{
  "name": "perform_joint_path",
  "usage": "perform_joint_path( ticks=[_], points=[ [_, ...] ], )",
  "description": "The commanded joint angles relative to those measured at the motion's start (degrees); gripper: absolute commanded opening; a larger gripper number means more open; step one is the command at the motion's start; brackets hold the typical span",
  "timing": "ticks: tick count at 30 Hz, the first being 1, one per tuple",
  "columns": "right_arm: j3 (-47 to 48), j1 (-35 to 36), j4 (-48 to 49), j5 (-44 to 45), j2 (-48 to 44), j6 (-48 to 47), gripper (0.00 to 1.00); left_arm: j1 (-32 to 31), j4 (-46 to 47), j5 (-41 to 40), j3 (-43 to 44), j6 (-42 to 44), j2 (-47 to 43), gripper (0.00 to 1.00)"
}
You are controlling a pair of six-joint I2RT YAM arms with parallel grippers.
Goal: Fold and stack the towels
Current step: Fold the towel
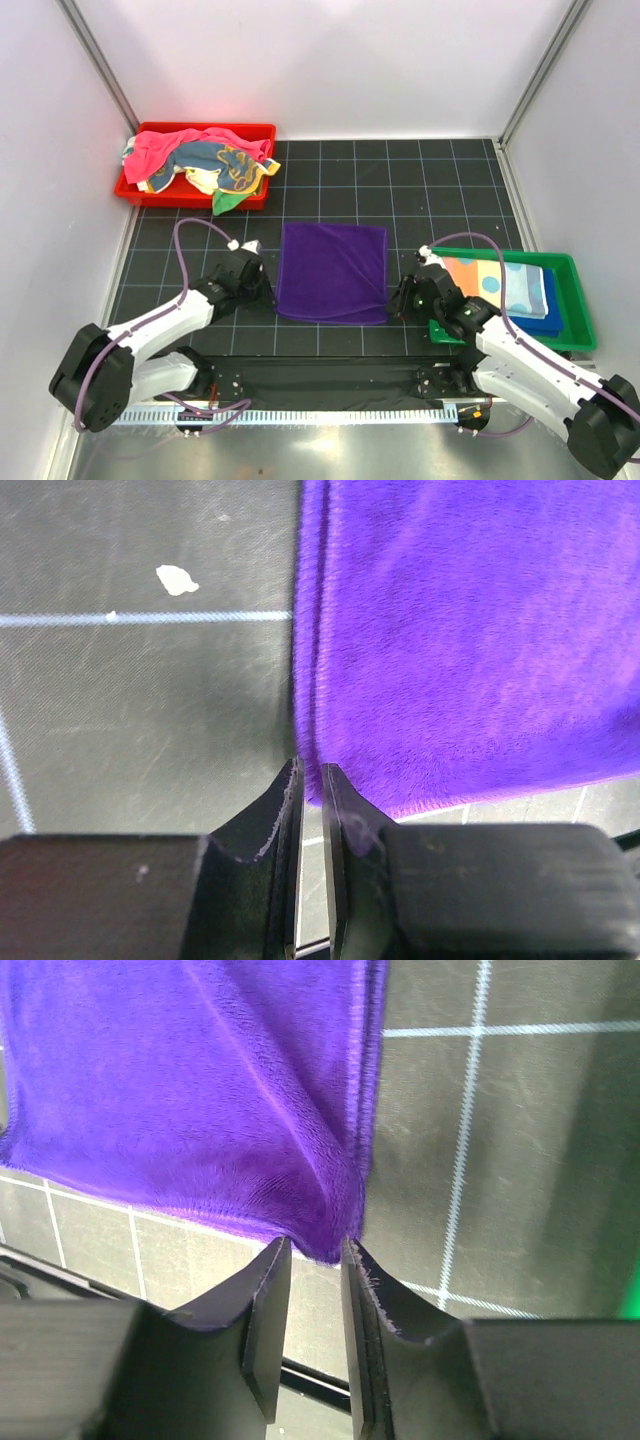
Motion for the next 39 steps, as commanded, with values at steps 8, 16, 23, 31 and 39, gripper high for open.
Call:
perform_joint_path(
  ticks=[8, 16, 23, 31, 39],
  points=[
    [9.0, 0.4, -6.2, 9.1, 0.2, -0.3, 0.45, -0.3, -7.9, -5.5, 8.4, -0.4, -4.3, 0.21],
    [25.9, -2.4, -2.6, 14.0, 23.6, -5.4, 0.47, -0.5, -5.2, -0.7, 15.5, 0.3, 5.1, 0.18],
    [37.5, -9.9, 2.4, 10.9, 44.7, -7.5, 0.46, -3.2, -0.2, 0.8, 13.3, 1.0, 11.8, 0.12],
    [45.9, -11.5, 4.1, 11.3, 55.0, -7.6, 0.46, -4.7, 1.0, -3.5, 10.8, 1.6, 15.8, 0.08],
    [48.1, -12.3, 2.7, 13.3, 57.9, -7.8, 0.40, -5.0, 1.2, -4.3, 9.8, 1.3, 18.4, 0.00]
  ],
)
